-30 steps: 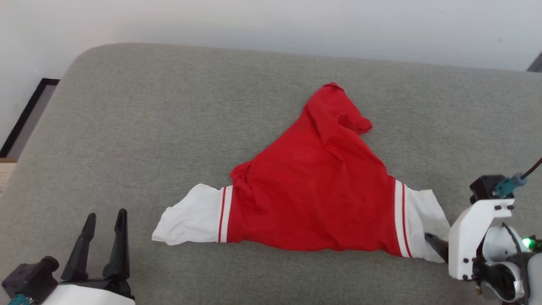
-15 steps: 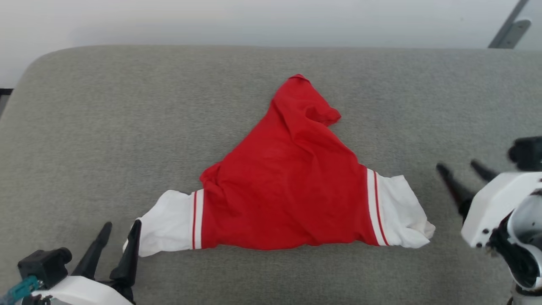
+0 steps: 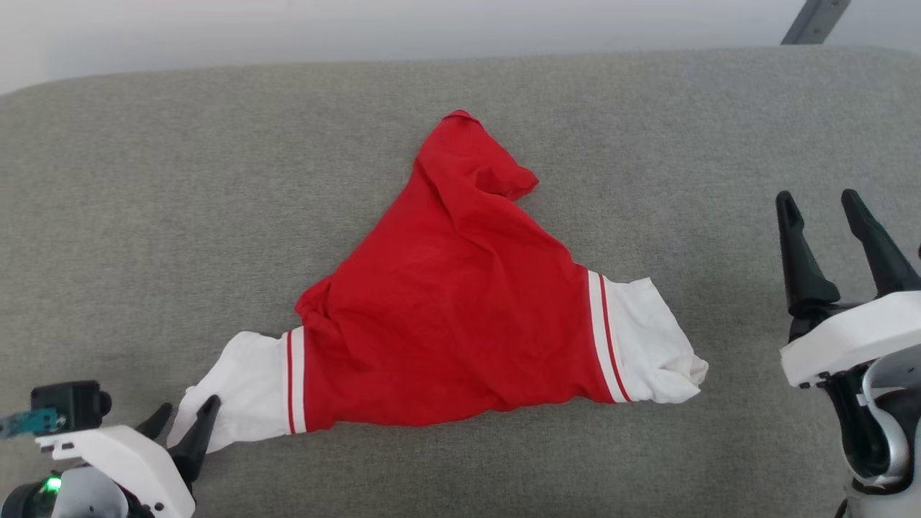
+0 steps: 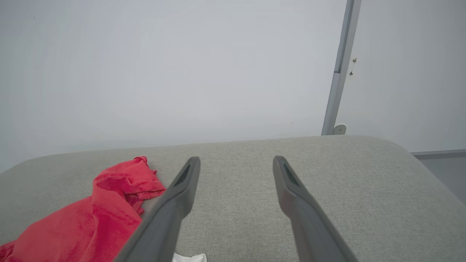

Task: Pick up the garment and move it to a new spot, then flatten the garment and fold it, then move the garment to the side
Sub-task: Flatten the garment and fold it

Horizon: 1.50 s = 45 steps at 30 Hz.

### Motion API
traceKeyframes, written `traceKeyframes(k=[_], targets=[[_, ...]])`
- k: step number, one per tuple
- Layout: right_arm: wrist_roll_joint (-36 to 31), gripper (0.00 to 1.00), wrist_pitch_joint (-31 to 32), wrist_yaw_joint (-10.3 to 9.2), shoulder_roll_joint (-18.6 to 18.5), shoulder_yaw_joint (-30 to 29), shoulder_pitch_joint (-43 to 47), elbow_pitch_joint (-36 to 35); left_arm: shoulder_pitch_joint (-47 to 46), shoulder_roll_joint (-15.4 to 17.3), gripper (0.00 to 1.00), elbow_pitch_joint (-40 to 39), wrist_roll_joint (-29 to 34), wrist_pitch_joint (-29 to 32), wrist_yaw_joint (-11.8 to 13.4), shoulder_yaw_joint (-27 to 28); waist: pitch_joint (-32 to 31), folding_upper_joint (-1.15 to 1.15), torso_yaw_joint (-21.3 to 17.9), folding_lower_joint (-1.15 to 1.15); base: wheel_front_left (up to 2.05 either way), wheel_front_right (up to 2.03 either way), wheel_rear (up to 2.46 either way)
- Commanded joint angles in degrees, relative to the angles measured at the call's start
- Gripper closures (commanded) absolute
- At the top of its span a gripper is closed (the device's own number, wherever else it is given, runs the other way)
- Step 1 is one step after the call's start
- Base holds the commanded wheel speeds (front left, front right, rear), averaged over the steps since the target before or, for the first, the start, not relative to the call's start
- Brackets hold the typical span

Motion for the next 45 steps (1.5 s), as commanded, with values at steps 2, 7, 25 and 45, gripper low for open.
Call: traceKeyframes(k=[2,7,25,45], targets=[[-0.44,0.0,-1.55,0.0,0.29,0.19,0.15,0.47,-1.31,0.69,0.0,0.29,-0.66,1.86,0.49,-0.25,0.58,0.0,-0.52,0.0,0.0,0.0,0.0],[0.3,0.0,-3.5,0.0,0.85,0.64,1.1,2.1,-3.29,1.58,0.0,2.4,-2.15,9.98,2.79,-1.38,1.57,0.0,-1.25,0.0,0.0,0.0,0.0],[3.45,0.0,8.08,0.0,-2.06,6.79,1.83,4.12,-8.99,2.32,1.0,1.82,-1.22,34.01,7.58,-12.59,3.71,0.0,-1.39,0.0,0.0,0.0,0.0],[6.58,0.0,28.72,0.0,-6.62,13.45,-6.29,20.31,-14.1,-0.32,1.0,4.42,-1.25,28.8,2.48,-14.17,4.76,0.0,4.67,0.0,0.0,0.0,0.0]])
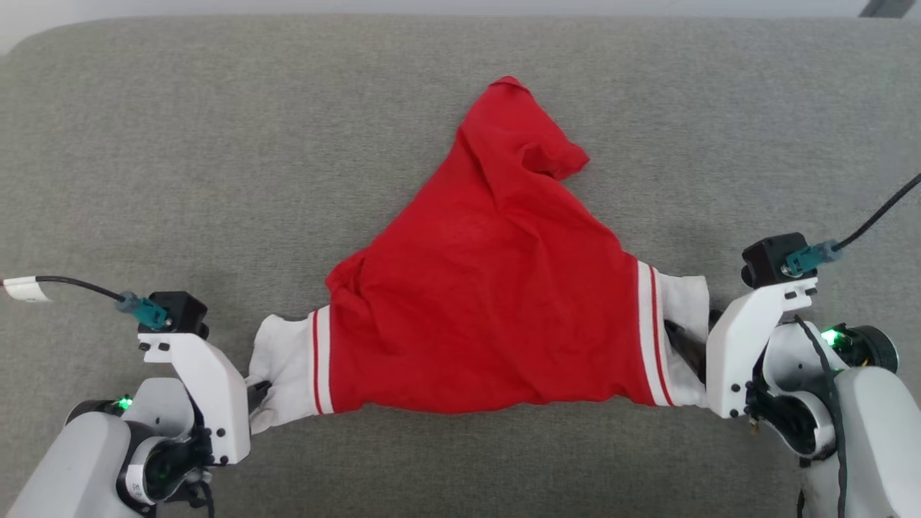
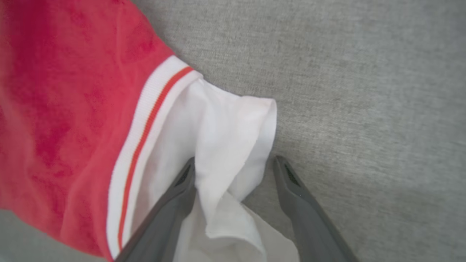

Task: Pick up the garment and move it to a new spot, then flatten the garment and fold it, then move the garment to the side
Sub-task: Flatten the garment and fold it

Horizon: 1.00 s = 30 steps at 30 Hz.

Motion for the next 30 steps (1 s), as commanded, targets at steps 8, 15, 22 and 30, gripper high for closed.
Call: traceKeyframes(k=[8,15,22,30], targets=[[1.24,1.0,4.07,0.03,-0.88,6.09,-0.12,10.42,0.59,-2.09,1.0,2.14,-0.19,-0.37,-1.2,-2.25,0.15,0.0,2.09,0.0,0.0,0.0,0.0],[3.45,1.0,4.82,0.0,-2.8,3.31,-3.78,8.22,-1.76,-0.58,1.0,0.23,-1.68,-0.09,-1.25,-0.13,-0.72,0.0,2.14,0.0,0.0,0.0,0.0],[7.41,1.0,8.62,0.0,-3.52,0.86,-7.35,-0.14,-5.71,3.18,1.0,-5.98,-3.6,4.29,0.48,3.16,-2.5,0.0,1.38,0.0,0.0,0.0,0.0],[10.54,1.0,12.77,0.0,-4.14,-1.06,-12.51,-7.98,-14.67,7.5,1.0,-13.5,-5.01,11.78,3.44,5.94,-4.24,0.0,1.21,0.0,0.0,0.0,0.0]])
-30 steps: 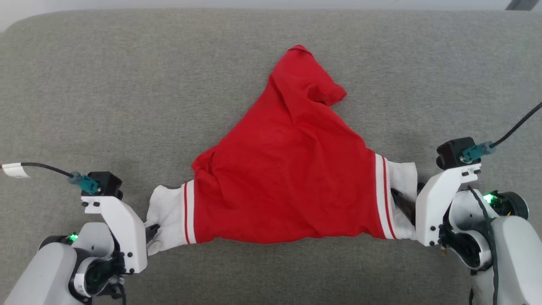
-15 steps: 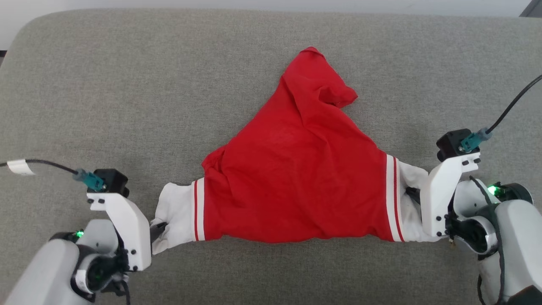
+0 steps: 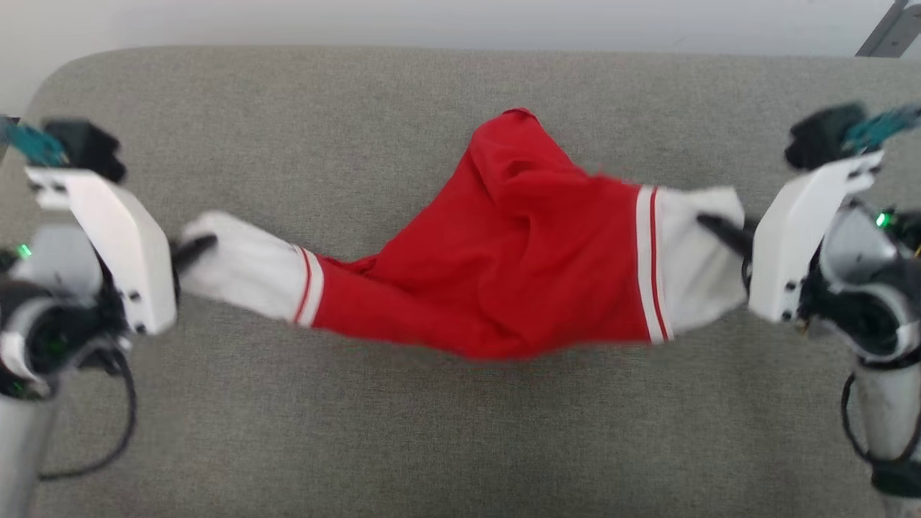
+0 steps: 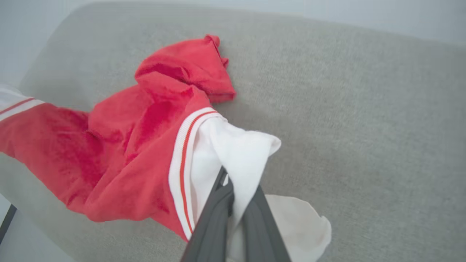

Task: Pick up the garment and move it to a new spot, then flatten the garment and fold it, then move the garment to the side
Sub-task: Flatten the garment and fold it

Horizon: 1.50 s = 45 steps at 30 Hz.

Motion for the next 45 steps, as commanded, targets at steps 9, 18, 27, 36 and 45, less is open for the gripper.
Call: traceKeyframes(k=[9,18,27,36,45], targets=[[2.0,1.0,1.9,0.0,0.18,-1.56,-8.97,-5.62,-13.48,2.04,1.0,-1.25,0.6,4.54,1.78,1.48,-1.92,0.0,-0.4,0.0,0.0,0.0,0.0],[1.69,1.0,-1.36,0.0,0.3,-1.85,-18.51,-5.63,-26.76,1.76,1.0,3.01,2.29,3.32,-0.69,1.36,-3.43,0.0,-0.87,0.0,0.0,0.0,0.0],[1.79,1.0,-4.81,0.0,-0.21,-1.5,-23.47,-2.97,-35.11,0.91,1.0,8.81,3.73,0.54,-3.45,0.5,-3.94,0.0,-0.81,0.0,0.0,0.0,0.0],[0.03,1.0,-11.08,0.0,-0.71,-0.2,-26.28,0.55,-38.54,0.3,1.0,13.69,6.39,-5.4,-7.2,-1.03,-2.4,0.0,-0.71,0.0,0.0,0.0,0.0],[-6.49,1.0,-25.81,0.0,0.64,3.12,-34.15,13.08,-44.18,-2.35,1.0,21.68,10.34,-19.51,-9.7,-3.4,2.59,0.0,-0.61,0.0,0.0,0.0,0.0]])
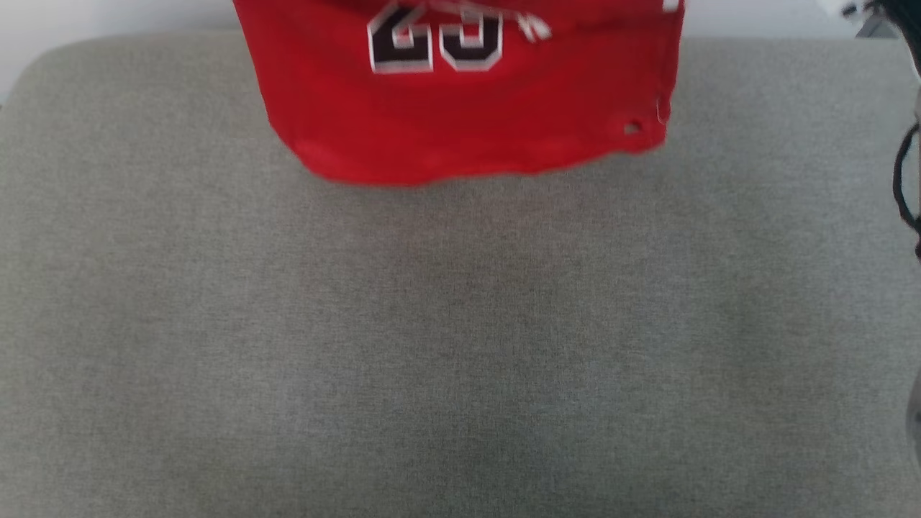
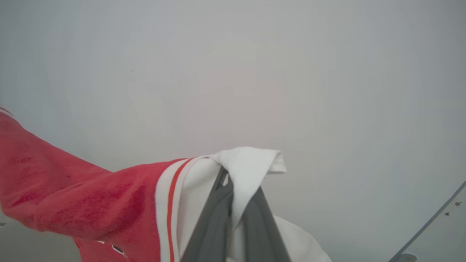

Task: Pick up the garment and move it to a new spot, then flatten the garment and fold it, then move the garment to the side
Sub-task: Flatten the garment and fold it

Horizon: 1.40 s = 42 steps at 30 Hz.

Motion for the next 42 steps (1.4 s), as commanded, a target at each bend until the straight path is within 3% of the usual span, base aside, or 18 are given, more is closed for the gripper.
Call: traceKeyframes(k=[1,8,9,15,17,22,28,37,42], targets=[[-1.74,1.0,-3.71,0.0,0.39,0.74,-2.63,3.06,-2.67,-0.61,1.0,1.93,1.33,-3.51,-0.41,-0.65,2.01,0.0,0.02,0.0,0.0,0.0,0.0],[-10.81,1.0,-23.26,0.0,2.41,0.95,-12.5,15.12,-10.89,-2.43,1.0,8.72,5.17,-20.09,-0.94,-3.45,5.87,0.0,0.26,0.0,0.0,0.0,0.0],[-10.81,1.0,-23.26,0.0,2.41,0.95,-12.5,15.12,-10.89,-2.43,1.0,8.72,5.17,-20.09,-0.94,-3.45,5.87,0.0,0.26,0.0,0.0,0.0,0.0],[-17.17,1.0,-36.63,0.0,4.14,0.24,-17.55,25.35,-13.14,-3.21,1.0,11.18,1.87,-34.7,-0.91,-8.9,7.51,0.0,0.97,0.0,0.0,0.0,0.0],[-16.72,1.0,-37.06,0.0,4.24,1.49,-16.95,27.81,-11.1,-2.83,1.0,13.07,0.26,-36.13,-0.79,-10.96,7.6,0.0,1.16,0.0,0.0,0.0,0.0],[-13.39,1.0,-33.54,0.0,3.68,4.63,-12.72,32.72,-6.31,-1.95,1.0,17.16,-4.84,-35.54,-0.8,-15.37,7.37,0.0,1.11,0.0,0.0,0.0,0.0],[-4.78,1.0,-25.58,0.0,3.07,8.83,-5.41,33.13,0.35,-0.79,1.0,21.78,-9.55,-30.77,-0.8,-18.32,6.15,0.0,0.76,0.0,0.0,0.0,0.0],[6.51,1.0,-10.43,0.0,-0.59,12.26,7.53,25.69,11.96,1.76,1.0,20.87,-15.08,-20.91,-0.67,-21.11,3.03,0.0,0.96,0.0,0.0,0.0,0.0],[11.23,1.0,-1.68,0.0,-4.03,13.13,15.55,17.74,20.49,4.73,1.0,14.96,-18.41,-15.39,2.06,-21.26,1.47,0.0,1.16,0.0,0.0,0.0,0.0]])
